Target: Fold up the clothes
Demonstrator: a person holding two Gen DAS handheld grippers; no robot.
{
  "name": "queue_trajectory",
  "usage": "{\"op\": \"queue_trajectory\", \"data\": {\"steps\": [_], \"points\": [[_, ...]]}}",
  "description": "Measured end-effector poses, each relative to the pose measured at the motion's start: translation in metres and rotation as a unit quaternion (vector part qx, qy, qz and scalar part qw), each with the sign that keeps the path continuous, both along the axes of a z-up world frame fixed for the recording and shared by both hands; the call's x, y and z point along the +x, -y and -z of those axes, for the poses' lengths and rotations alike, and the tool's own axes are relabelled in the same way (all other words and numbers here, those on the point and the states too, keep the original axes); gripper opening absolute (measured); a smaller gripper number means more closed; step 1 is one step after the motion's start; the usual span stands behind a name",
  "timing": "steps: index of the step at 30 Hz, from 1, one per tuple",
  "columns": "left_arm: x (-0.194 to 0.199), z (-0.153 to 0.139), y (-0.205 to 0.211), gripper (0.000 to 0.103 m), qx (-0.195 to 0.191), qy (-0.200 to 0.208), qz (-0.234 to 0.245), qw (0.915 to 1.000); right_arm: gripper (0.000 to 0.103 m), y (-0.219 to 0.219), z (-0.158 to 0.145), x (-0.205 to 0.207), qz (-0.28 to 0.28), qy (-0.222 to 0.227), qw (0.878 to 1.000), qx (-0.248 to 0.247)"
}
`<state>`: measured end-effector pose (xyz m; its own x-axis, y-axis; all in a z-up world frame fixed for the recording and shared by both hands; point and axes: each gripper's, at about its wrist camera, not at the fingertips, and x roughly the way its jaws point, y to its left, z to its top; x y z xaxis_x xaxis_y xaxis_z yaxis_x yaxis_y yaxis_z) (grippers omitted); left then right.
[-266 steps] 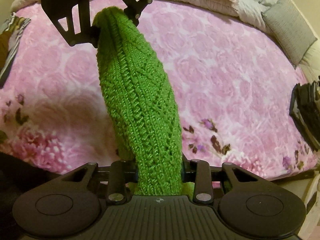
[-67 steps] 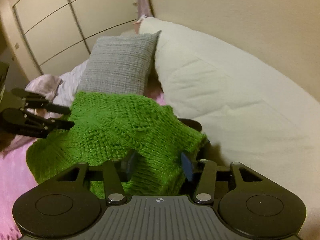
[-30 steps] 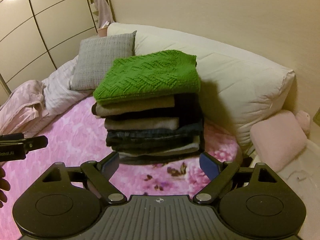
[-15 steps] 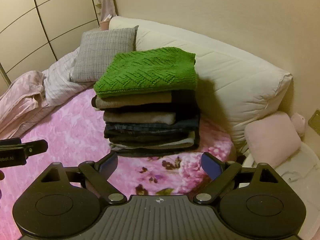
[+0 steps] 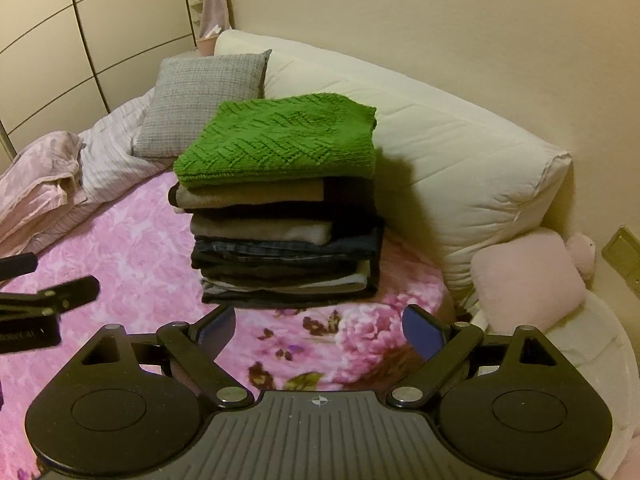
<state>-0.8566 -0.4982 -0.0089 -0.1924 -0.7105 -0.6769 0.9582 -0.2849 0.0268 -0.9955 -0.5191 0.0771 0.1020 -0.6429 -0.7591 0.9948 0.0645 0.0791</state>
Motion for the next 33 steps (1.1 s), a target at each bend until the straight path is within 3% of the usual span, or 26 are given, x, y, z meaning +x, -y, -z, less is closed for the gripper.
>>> {"op": "queue_trajectory", "data": {"steps": [4,18,33], "points": [[-0.011,0.003,-0.002,0.102,-0.001,0.008,0.005,1.0,0.088,-0.001,0.0,-0.002,0.002,0.002,1.0,0.001],[-0.003,0.015,0.002,0.102,0.06,-0.026,-0.039,0.9971,0.088,0.002,0.007,0.002,-0.002,0.003,1.0,0.008],[0.0,0.018,0.001,0.102,0.074,-0.022,-0.061,0.9952,0.088,0.001,0.007,0.006,-0.006,0.003,1.0,0.005]]}}
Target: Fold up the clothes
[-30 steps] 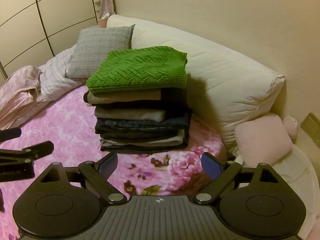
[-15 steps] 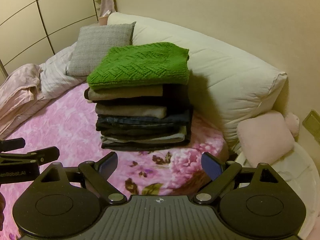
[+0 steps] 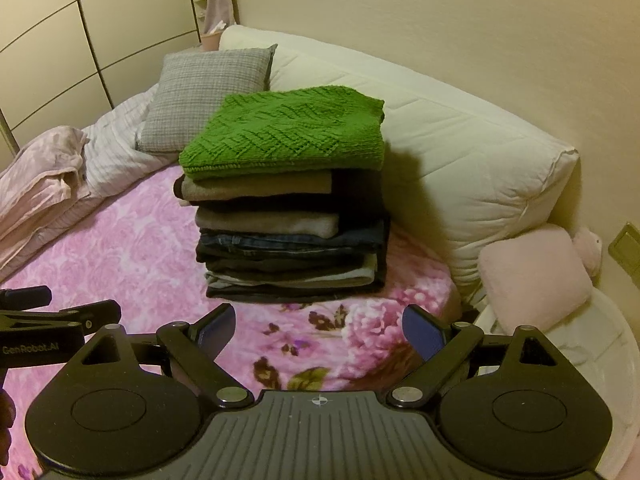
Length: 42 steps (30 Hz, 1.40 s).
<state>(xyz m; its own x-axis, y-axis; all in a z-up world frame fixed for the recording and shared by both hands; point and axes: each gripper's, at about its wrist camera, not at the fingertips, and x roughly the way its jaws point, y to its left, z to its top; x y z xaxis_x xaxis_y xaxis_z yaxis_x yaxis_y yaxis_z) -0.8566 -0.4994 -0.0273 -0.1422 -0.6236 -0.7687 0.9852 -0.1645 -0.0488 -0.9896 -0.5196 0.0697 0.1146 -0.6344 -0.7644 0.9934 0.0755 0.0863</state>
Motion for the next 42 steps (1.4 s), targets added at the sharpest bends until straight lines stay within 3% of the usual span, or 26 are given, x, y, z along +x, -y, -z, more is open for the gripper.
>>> {"op": "queue_trajectory", "data": {"steps": [42], "points": [[-0.0108,0.0009,0.0077,0.102,-0.006,0.019,0.003,0.9998,0.088,0.0018,0.0029,0.0047,-0.001,0.0,1.0,0.002]]}}
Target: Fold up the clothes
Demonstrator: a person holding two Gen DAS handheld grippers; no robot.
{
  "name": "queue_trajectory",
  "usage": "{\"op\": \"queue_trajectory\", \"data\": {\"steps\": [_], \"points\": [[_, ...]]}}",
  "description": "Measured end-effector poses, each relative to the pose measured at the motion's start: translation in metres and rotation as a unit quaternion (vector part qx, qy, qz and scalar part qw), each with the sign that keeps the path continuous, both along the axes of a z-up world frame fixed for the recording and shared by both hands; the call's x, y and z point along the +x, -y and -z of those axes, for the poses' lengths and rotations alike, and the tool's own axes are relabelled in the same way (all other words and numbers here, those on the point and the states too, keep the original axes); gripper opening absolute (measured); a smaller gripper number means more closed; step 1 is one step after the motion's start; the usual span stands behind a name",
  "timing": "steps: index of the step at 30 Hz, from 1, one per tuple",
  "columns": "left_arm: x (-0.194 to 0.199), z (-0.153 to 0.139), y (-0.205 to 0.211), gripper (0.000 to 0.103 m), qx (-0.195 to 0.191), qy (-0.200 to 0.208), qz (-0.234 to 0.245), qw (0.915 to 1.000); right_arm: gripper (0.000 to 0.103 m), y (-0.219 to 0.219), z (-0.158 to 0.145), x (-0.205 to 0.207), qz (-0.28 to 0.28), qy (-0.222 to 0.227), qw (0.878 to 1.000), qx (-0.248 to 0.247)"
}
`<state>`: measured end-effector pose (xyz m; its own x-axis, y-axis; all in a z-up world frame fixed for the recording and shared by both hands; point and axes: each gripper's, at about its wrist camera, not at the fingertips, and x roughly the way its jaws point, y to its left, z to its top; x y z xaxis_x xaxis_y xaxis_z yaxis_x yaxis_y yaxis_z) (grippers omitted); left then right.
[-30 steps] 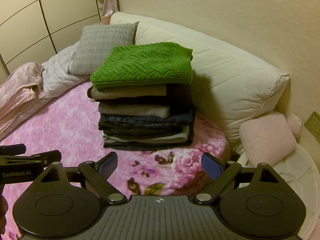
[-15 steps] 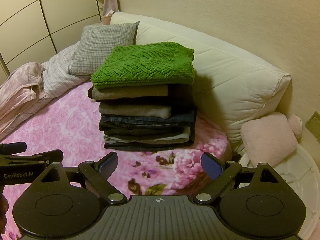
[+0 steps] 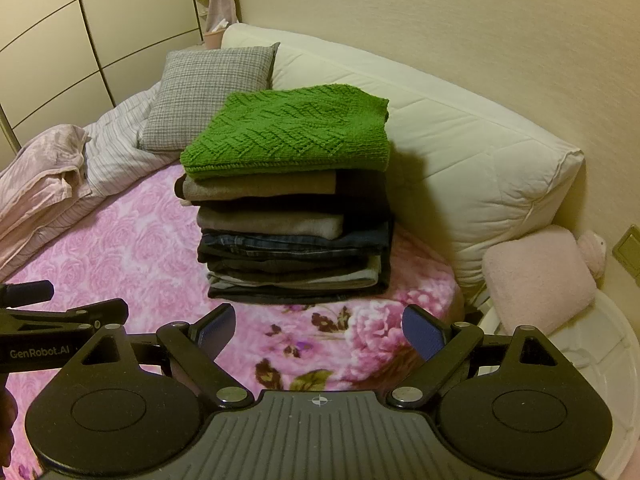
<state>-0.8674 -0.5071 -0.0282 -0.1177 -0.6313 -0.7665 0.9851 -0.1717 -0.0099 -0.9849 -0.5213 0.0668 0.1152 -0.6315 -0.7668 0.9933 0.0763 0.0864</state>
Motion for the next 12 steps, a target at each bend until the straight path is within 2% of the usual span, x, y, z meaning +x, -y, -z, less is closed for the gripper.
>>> {"op": "queue_trajectory", "data": {"steps": [12], "points": [[-0.0047,-0.0006,-0.0037,0.102,-0.003,0.001,-0.001,1.0,0.088,0.0022,0.0003,-0.0022,-0.001,0.001,1.0,0.0]]}}
